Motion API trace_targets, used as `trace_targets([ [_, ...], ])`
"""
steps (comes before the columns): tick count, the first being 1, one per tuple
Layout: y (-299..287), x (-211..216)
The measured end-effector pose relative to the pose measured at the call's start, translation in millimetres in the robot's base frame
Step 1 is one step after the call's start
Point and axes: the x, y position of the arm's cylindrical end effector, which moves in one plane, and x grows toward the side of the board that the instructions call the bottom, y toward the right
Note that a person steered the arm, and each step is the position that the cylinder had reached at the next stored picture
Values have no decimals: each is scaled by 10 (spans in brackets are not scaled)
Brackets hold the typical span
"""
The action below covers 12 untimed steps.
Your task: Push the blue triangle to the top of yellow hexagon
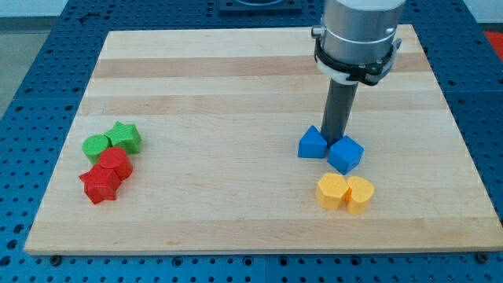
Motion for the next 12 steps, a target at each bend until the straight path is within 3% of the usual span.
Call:
trace_targets([
  [2, 244, 77],
  [4, 286, 551],
  [6, 227, -26],
  [8, -599, -92],
  [9, -438, 58],
  [11, -1539, -162],
  [12, -1820, -190],
])
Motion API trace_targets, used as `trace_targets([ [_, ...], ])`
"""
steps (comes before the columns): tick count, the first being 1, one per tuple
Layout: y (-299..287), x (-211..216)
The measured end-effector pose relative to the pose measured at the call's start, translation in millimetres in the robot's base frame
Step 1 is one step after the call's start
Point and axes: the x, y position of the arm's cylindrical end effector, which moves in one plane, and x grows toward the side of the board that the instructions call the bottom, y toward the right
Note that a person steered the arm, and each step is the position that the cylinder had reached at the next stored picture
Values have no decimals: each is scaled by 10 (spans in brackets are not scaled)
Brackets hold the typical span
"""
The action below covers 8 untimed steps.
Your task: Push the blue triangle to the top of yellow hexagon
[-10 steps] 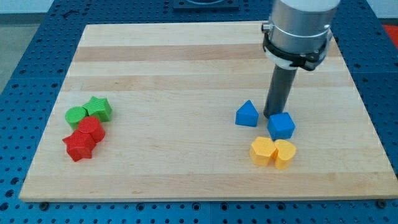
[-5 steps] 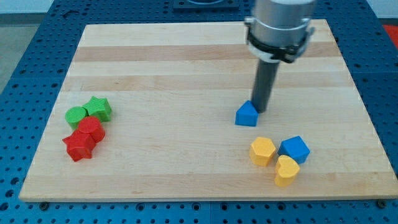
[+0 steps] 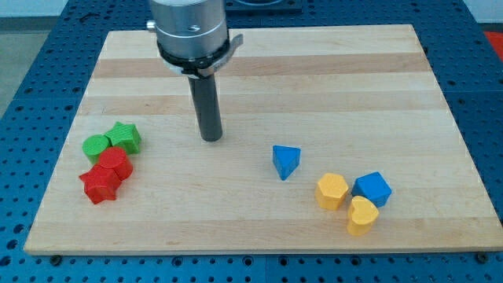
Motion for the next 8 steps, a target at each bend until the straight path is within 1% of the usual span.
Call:
trace_targets([
  [1, 282, 130],
  [2, 611, 431],
  [3, 911, 646],
  [4, 1244, 660],
  [5, 1039, 618],
  [6, 934, 397],
  [7, 1553, 300],
  [8, 1690, 353],
])
